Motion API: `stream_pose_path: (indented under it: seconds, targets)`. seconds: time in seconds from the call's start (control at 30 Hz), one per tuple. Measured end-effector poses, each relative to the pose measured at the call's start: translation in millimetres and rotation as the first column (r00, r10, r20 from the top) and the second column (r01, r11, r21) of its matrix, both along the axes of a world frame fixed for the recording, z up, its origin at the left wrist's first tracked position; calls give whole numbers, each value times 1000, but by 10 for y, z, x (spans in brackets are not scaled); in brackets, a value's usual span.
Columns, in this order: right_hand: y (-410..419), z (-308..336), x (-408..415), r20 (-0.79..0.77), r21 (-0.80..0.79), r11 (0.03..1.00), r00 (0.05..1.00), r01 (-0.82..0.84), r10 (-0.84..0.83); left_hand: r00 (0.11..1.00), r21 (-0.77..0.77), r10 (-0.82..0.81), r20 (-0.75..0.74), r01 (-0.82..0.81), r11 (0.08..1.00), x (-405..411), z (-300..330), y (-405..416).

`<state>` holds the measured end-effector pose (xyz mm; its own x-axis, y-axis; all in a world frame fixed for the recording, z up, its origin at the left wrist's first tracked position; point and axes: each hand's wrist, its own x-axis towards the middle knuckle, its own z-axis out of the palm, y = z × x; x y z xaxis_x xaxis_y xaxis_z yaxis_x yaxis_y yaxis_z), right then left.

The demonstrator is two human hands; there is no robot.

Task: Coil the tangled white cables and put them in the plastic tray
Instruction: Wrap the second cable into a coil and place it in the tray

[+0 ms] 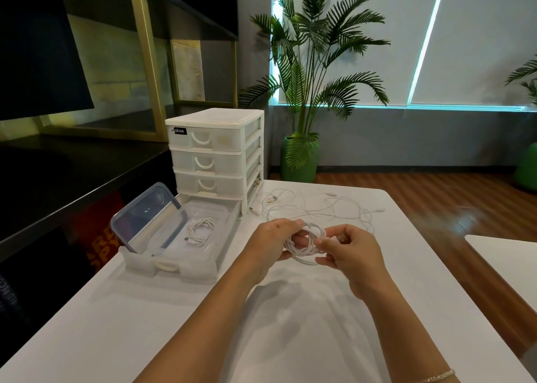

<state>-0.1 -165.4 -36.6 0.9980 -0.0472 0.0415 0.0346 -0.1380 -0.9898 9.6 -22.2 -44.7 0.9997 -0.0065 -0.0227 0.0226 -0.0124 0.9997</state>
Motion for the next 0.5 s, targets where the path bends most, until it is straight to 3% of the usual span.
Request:
stream_pose_path:
  seconds: [0.13,0.33,0.5]
  targets:
    - [9,-3,-3,40,-63,996,998,61,-58,999,-11,-3,-50,2,1000,10,-14,-6]
    - [38,-13,0,139,-309,944,987,120,-80,994,-9,-41,-104,41,999,-20,-10,-38]
    - [109,-6,-38,189,-440,896,982,64,22,994,-185,-74,-84,57,981,-76,13,-70]
